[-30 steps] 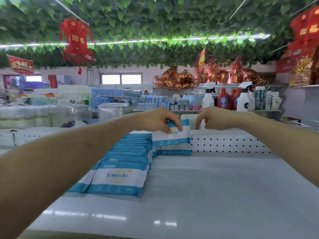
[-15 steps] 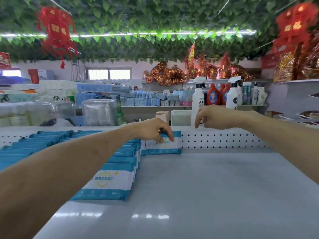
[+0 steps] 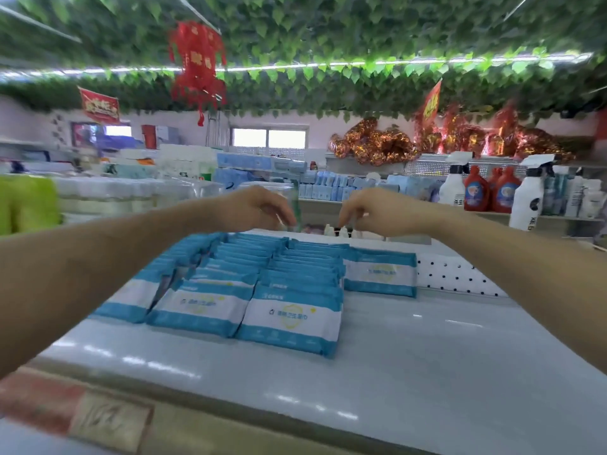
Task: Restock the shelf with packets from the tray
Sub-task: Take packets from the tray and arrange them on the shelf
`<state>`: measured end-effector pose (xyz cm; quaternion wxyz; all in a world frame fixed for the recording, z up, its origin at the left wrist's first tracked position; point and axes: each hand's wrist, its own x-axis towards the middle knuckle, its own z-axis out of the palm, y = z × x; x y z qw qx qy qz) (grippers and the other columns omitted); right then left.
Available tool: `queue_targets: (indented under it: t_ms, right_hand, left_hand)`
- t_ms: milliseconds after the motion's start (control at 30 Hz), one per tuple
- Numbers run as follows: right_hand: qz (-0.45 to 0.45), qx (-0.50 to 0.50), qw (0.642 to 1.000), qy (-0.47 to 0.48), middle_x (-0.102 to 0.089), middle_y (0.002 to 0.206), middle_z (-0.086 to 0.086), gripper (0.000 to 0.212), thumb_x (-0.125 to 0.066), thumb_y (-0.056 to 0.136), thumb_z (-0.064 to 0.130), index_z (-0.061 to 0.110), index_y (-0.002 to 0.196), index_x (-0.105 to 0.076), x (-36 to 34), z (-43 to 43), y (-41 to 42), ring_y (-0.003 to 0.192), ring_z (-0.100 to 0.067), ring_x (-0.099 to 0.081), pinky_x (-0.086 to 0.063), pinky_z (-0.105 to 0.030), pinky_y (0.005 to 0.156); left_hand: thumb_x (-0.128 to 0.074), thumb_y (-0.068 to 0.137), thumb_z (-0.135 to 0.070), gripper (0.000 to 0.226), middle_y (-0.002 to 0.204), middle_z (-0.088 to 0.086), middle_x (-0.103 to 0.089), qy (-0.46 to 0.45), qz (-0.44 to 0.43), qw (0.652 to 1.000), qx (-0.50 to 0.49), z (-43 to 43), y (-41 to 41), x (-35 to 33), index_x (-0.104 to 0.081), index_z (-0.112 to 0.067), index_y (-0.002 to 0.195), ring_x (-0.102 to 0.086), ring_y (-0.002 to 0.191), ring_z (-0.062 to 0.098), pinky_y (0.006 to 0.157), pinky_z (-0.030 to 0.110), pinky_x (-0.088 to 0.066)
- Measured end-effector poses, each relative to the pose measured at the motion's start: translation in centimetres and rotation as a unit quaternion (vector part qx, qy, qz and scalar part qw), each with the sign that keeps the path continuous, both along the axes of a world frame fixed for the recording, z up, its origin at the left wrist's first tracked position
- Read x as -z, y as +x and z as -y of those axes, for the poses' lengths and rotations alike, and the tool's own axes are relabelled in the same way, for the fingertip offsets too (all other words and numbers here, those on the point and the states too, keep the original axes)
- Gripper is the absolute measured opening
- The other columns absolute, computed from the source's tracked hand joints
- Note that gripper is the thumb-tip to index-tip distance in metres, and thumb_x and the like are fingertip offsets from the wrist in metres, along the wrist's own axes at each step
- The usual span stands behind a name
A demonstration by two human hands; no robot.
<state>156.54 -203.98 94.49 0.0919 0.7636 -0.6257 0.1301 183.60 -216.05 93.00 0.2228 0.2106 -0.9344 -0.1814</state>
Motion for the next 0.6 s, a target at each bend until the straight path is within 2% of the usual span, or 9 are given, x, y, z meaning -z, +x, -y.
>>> queue_targets:
  t_ms: [100, 167, 233, 333, 400, 467, 600]
  right_hand:
    - [0.02, -0.07, 0.997, -0.019, -0.059, 0.101, 0.024, 0.03, -0.058, 0.097, 0.006, 0.027, 0.113, -0.073, -0.9, 2.7, 8.1, 0.09, 0.004, -0.057, -0.045, -0.018, 0.075]
    - [0.014, -0.124, 0.992, -0.021, -0.061, 0.105, 0.018, 0.031, -0.058, 0.097, 0.005, 0.027, 0.114, -0.071, -1.2, 4.3, 14.3, 0.092, 0.004, -0.056, -0.047, -0.019, 0.079]
    - [0.0, -0.188, 0.982, -0.02, -0.06, 0.106, 0.017, 0.029, -0.059, 0.098, 0.008, 0.029, 0.116, -0.069, -1.1, 5.5, 21.0, 0.091, 0.004, -0.055, -0.044, -0.015, 0.078]
    - [-0.035, -0.274, 0.961, -0.022, -0.062, 0.11, 0.012, 0.031, -0.059, 0.096, 0.01, 0.027, 0.121, -0.068, -0.4, 6.7, 31.2, 0.096, -0.006, -0.058, -0.048, -0.028, 0.083]
    - [-0.062, -0.319, 0.945, -0.025, -0.064, 0.115, 0.007, 0.032, -0.06, 0.095, 0.012, 0.026, 0.123, -0.067, 0.8, 7.5, 37.7, 0.1, -0.012, -0.059, -0.048, -0.034, 0.087]
    - [-0.077, -0.354, 0.932, -0.019, -0.064, 0.116, 0.005, 0.033, -0.061, 0.094, 0.014, 0.026, 0.124, -0.066, 2.4, 8.1, 43.9, 0.1, -0.013, -0.058, -0.049, -0.036, 0.09]
    - [-0.072, -0.432, 0.899, 0.009, -0.066, 0.113, 0.003, 0.034, -0.061, 0.09, 0.014, 0.022, 0.122, -0.069, 7.0, 8.3, 54.7, 0.093, -0.01, -0.054, -0.049, -0.035, 0.086]
  left_hand:
    - [-0.063, 0.099, -0.004, 0.026, 0.102, -0.015, -0.075, -0.013, 0.003, 0.996, -0.088, -0.7, 9.4, -0.3, -0.077, -0.023, 0.11, -0.068, 0.09, -0.006, 0.083, 0.018, -0.053]
    - [-0.064, 0.099, -0.007, 0.028, 0.108, -0.015, -0.075, -0.025, 0.01, 0.989, -0.144, -1.3, 16.3, -0.2, -0.077, -0.029, 0.109, -0.069, 0.099, 0.001, 0.092, 0.029, -0.056]
    - [-0.064, 0.099, -0.008, 0.029, 0.108, -0.016, -0.075, -0.042, 0.018, 0.978, -0.204, -2.3, 23.5, 0.2, -0.076, -0.033, 0.108, -0.068, 0.101, 0.002, 0.09, 0.03, -0.054]
    - [-0.066, 0.097, -0.005, 0.029, 0.104, -0.016, -0.074, -0.057, 0.024, 0.955, -0.289, -4.5, 33.9, 1.4, -0.075, -0.031, 0.106, -0.069, 0.1, 0.01, 0.087, 0.033, -0.055]
    - [-0.065, 0.097, -0.013, 0.025, 0.107, -0.017, -0.072, -0.059, 0.04, 0.937, -0.342, -6.7, 40.4, 2.7, -0.073, -0.034, 0.106, -0.068, 0.101, 0.007, 0.084, 0.03, -0.055]
    - [-0.061, 0.1, -0.013, 0.026, 0.11, -0.018, -0.07, -0.047, 0.063, 0.914, -0.398, -8.9, 46.4, 4.6, -0.073, -0.033, 0.112, -0.065, 0.1, -0.001, 0.081, 0.024, -0.053]
    - [-0.063, 0.1, -0.011, 0.024, 0.109, -0.016, -0.069, -0.011, 0.078, 0.877, -0.473, -12.9, 55.2, 8.9, -0.072, -0.029, 0.113, -0.064, 0.099, 0.0, 0.091, 0.035, -0.054]
